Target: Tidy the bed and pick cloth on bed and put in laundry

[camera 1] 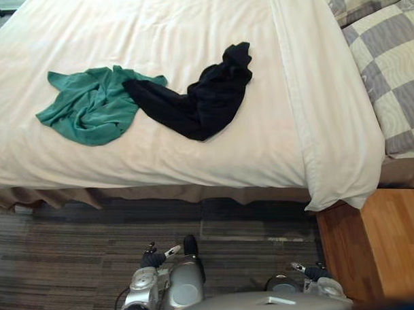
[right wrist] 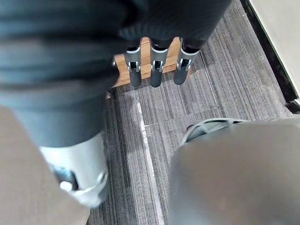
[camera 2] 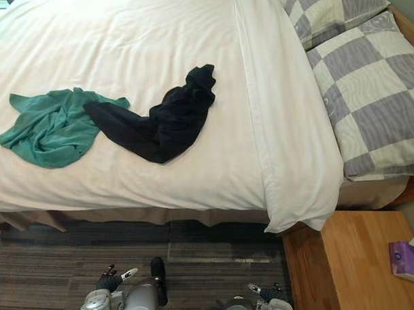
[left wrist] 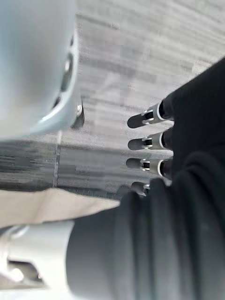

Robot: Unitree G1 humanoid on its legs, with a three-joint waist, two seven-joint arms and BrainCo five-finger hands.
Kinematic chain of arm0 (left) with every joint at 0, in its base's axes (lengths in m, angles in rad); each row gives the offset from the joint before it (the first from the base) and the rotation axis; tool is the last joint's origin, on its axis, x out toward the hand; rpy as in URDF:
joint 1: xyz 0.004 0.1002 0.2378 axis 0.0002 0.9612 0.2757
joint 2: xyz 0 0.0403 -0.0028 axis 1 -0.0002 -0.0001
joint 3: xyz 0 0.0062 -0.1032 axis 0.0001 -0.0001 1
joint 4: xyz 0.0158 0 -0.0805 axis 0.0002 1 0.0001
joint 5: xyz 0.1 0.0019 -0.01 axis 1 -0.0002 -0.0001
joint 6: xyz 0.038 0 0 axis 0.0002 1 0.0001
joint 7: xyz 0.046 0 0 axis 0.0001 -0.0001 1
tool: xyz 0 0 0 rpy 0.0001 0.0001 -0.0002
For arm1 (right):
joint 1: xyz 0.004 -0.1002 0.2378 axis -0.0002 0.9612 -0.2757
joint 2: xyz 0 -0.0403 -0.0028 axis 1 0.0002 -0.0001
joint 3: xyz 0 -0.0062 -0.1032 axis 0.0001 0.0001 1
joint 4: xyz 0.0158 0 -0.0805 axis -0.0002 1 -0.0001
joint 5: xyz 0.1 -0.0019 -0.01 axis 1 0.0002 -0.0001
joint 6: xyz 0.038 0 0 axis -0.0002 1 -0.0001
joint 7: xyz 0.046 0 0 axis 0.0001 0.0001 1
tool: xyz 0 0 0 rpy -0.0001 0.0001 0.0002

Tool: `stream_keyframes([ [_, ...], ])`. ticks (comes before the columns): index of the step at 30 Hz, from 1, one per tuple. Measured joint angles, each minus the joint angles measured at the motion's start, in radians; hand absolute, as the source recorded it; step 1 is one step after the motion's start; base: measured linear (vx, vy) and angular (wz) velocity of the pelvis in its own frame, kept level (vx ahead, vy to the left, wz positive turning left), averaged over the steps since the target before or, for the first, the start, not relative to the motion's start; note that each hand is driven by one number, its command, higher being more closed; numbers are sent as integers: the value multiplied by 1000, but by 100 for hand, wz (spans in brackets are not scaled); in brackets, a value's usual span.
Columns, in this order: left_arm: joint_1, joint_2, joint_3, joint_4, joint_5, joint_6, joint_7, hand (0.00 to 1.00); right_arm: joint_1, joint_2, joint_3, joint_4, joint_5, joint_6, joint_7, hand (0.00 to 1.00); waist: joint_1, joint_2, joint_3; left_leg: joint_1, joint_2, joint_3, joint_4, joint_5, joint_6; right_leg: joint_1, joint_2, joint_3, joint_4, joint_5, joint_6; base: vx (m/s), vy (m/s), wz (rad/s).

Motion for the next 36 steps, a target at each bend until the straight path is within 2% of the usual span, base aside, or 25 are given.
stream_keyframes([
  [1,3,-5,-7,-1,1,-3,8,0,8,-7,2,0,0,1,0,0,0,15,-11,-15,26,-47,57,-38,-29,3,0,5,-15,12,16,-48,309,-14],
  [2,3,-16,-42,3,1,-5,8,0,31,-17,2,2,1,2,0,0,-5,35,-32,-21,36,-100,58,-101,-98,3,-7,4,-28,27,41,-12,388,4],
  [3,1,-24,-62,2,2,-8,7,0,39,-19,-1,5,1,5,1,0,-6,39,-37,-21,20,-101,45,-152,-135,1,-21,3,-28,31,48,84,497,31],
  [4,-12,-21,-86,-12,2,-14,6,0,34,0,-19,16,4,9,0,0,-11,2,-43,-40,-37,-86,56,-169,-111,-10,-73,8,-14,56,53,121,506,35],
  [5,-23,-14,-104,-18,4,-14,6,0,25,13,-32,24,3,16,-2,0,-14,-23,-50,-58,-77,-71,42,-175,-86,-73,-122,16,42,109,-9,140,584,25],
  [6,-27,-9,-116,-17,3,-12,7,0,12,10,-29,26,2,20,-1,0,-11,-21,-47,-55,-79,-61,31,-171,-78,-105,-130,15,75,149,-72,102,453,-9],
  [7,-24,-8,-120,-16,5,-8,7,0,-4,5,-15,25,2,23,-3,0,-5,-15,-43,-28,-81,-44,-13,-156,-55,-152,-138,2,144,188,-234,124,416,-23],
  [8,-18,6,-126,-15,12,-2,7,0,-9,4,10,14,2,22,-8,0,0,-16,-42,22,-90,-36,-83,-123,-27,-169,-116,3,209,132,-234,163,344,-14],
  [9,-15,12,-130,-14,16,0,7,0,-8,4,20,10,3,20,-11,0,0,-16,-42,53,-98,-33,-127,-104,-21,-171,-91,15,232,97,-204,205,348,16],
  [11,-4,18,-138,-14,22,3,8,0,-7,4,64,-5,2,15,-16,0,-5,-9,-39,174,-136,-38,-327,-11,6,-174,43,76,281,-10,-152,165,219,34],
  [14,1,11,-138,-12,26,12,8,0,-30,15,125,-36,4,-6,-15,0,-11,-8,-39,231,-183,-50,-431,49,19,-166,187,58,195,-55,-148,108,84,31],
  [16,0,-4,-137,-6,49,15,7,0,-46,39,147,-45,4,-15,-7,0,-19,-15,-41,238,-217,-57,-434,52,20,-116,203,21,76,-48,-159,75,-14,23],
  [17,-1,-15,-139,-5,53,15,7,0,-47,46,156,-50,0,-23,-3,0,-16,-2,-36,249,-225,-52,-459,65,18,-91,209,30,17,-45,-160,58,-39,5],
  [21,2,-53,-118,20,59,13,6,0,-74,42,156,-41,0,-26,-2,0,5,26,-18,293,-232,-2,-543,107,16,-60,218,62,-82,-30,-162,-25,-61,-32],
  [22,1,-62,-109,20,58,11,5,0,-81,38,154,-40,0,-26,-3,0,4,38,-4,273,-226,9,-491,82,10,-61,218,70,-80,-27,-162,-83,-6,-27],
  [23,-5,-81,-101,8,54,4,4,0,-86,14,151,-41,0,-25,-4,0,2,61,17,212,-212,24,-355,33,-4,-61,218,74,-70,-27,-162,-80,11,-14],
  [25,-20,-93,-96,-2,12,-4,-7,0,-82,-20,149,-41,0,-19,-6,0,0,91,43,113,-189,36,-152,3,-52,-65,212,71,-56,-28,-162,-76,86,-5],
  [26,-26,-94,-94,-4,-10,-9,-12,0,-82,-27,137,-39,2,-13,-6,0,1,102,58,76,-154,102,-65,-25,-63,-73,199,74,-42,-29,-163,-68,176,-16],
  [28,-24,-91,-85,6,-42,-8,-13,0,-81,-37,104,-44,2,-6,-18,0,-5,108,65,74,-57,206,7,-89,-21,-74,179,88,-23,-33,-153,0,245,-18],
  [29,-24,-87,-77,16,-43,-8,-13,0,-80,-37,83,-44,3,-3,-23,0,-17,105,66,89,-6,213,12,-110,-12,-74,152,94,-5,-39,-132,37,194,-2],
  [30,-24,-85,-76,20,-43,-8,-12,0,-80,-38,78,-45,5,-3,-24,0,-21,104,66,94,9,208,7,-111,-13,-75,142,96,3,-41,-125,68,235,5],
  [32,-23,-77,-71,22,-41,-6,-10,0,-80,-41,56,-46,5,-3,-24,0,-32,96,66,124,101,166,-82,-103,-27,-99,67,115,57,-47,-73,136,437,7],
  [33,-23,-76,-70,22,-42,-6,-9,0,-80,-41,52,-46,5,-3,-25,0,-33,96,66,126,114,152,-103,-97,-32,-103,54,116,64,-46,-63,180,580,17],
  [35,-22,-76,-68,19,-69,-12,-2,0,-75,-54,43,-45,5,-3,-24,0,-35,97,63,147,169,72,-257,-8,-19,-103,-33,115,87,-31,26,167,586,26],
  [36,-20,-79,-68,19,-74,-13,1,0,-74,-58,43,-45,5,-3,-24,0,-34,102,60,157,174,65,-285,19,-4,-101,-45,112,86,-27,44,181,653,29],
])
